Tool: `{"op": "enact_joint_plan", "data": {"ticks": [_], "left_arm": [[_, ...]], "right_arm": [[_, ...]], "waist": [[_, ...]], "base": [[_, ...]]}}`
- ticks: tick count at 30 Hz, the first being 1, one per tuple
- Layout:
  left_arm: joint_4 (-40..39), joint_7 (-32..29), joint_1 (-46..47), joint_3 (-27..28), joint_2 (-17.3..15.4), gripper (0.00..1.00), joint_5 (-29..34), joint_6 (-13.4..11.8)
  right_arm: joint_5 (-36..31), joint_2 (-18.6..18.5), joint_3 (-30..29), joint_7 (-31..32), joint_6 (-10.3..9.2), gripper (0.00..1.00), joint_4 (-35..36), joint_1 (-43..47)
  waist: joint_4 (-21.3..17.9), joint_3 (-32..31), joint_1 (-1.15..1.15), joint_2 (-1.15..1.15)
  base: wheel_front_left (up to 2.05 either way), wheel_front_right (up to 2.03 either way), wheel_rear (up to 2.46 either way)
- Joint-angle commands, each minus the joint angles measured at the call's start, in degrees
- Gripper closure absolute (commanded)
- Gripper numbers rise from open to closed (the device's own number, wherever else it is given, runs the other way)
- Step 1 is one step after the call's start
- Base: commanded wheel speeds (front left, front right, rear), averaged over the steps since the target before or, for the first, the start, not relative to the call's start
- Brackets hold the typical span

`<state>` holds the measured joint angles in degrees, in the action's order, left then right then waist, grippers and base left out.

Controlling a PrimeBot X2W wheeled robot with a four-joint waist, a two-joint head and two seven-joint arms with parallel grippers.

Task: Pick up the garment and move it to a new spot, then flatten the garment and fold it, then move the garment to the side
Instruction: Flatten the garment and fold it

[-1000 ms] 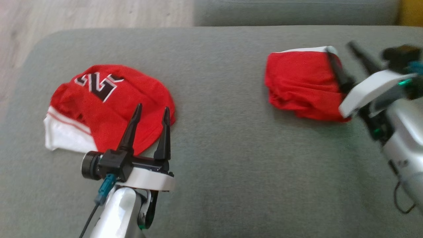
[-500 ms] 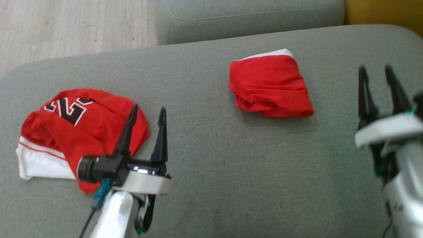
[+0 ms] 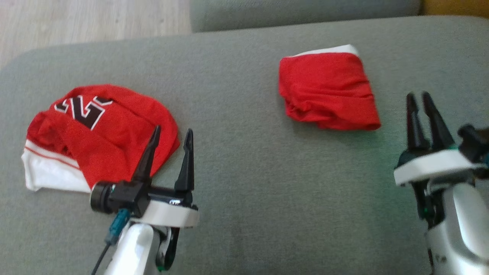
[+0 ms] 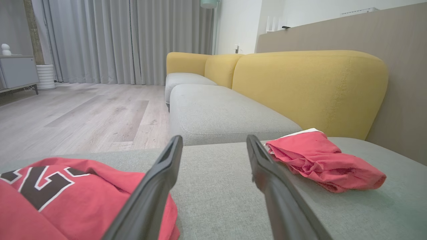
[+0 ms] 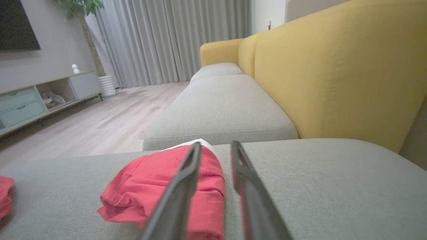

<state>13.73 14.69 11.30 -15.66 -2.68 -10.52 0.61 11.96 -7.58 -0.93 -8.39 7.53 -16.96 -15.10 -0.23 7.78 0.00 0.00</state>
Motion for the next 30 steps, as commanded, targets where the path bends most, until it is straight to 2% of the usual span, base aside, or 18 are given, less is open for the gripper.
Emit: {"op": "enact_joint_plan", "data": {"ticks": [1, 6, 11, 15, 19, 24, 30], "left_arm": [[-2.09, 0.3, 3.04, 1.63, -0.23, 0.0, 0.6, 0.36], [-2.16, 0.3, 4.91, 0.71, -0.22, 0.0, 0.22, 0.64], [-1.75, 0.3, 5.96, -0.61, -0.21, 0.0, -0.58, 0.5], [-1.2, 0.3, 6.05, -0.82, -0.21, 0.0, -0.77, 0.23], [-1.08, 0.3, 5.57, -0.66, -0.21, 0.0, -0.93, -0.14], [-1.51, 0.3, 5.6, -1.59, -0.21, 0.0, -1.4, -0.51], [-2.16, 0.3, 6.5, -2.27, -0.21, 0.0, -1.31, -0.37]], "right_arm": [[-0.61, 0.07, 1.16, 0.36, -0.04, 1.0, 1.76, -3.05], [-1.6, 0.64, 1.09, 4.28, -0.04, 1.0, -4.13, -9.04], [-2.55, -0.22, 2.94, 6.37, -0.04, 1.0, -14.03, -13.37], [-1.83, -1.38, 6.7, 7.67, -0.04, 1.0, -20.65, -13.79], [0.36, -2.54, 9.45, 7.27, -0.04, 1.0, -23.28, -13.96], [1.36, -3.92, 7.03, 2.98, -0.04, 1.0, -23.27, -17.46], [-0.97, -3.26, 1.94, 0.72, -0.04, 1.0, -26.36, -24.19]], "waist": [[1.76, 2.13, 0.0, 0.0], [4.85, 5.72, 0.0, 0.0], [7.27, 6.91, 0.0, 0.0], [7.95, 6.4, 0.0, 0.0], [7.79, 5.51, 0.0, 0.0], [7.93, 5.58, 0.0, 0.0], [9.19, 8.36, 0.0, 0.0]], "base": [[0.0, 0.0, 0.0], [0.0, 0.0, 0.0], [0.0, 0.0, 0.0], [0.0, 0.0, 0.0], [0.0, 0.0, 0.0], [0.0, 0.0, 0.0], [0.0, 0.0, 0.0]]}}
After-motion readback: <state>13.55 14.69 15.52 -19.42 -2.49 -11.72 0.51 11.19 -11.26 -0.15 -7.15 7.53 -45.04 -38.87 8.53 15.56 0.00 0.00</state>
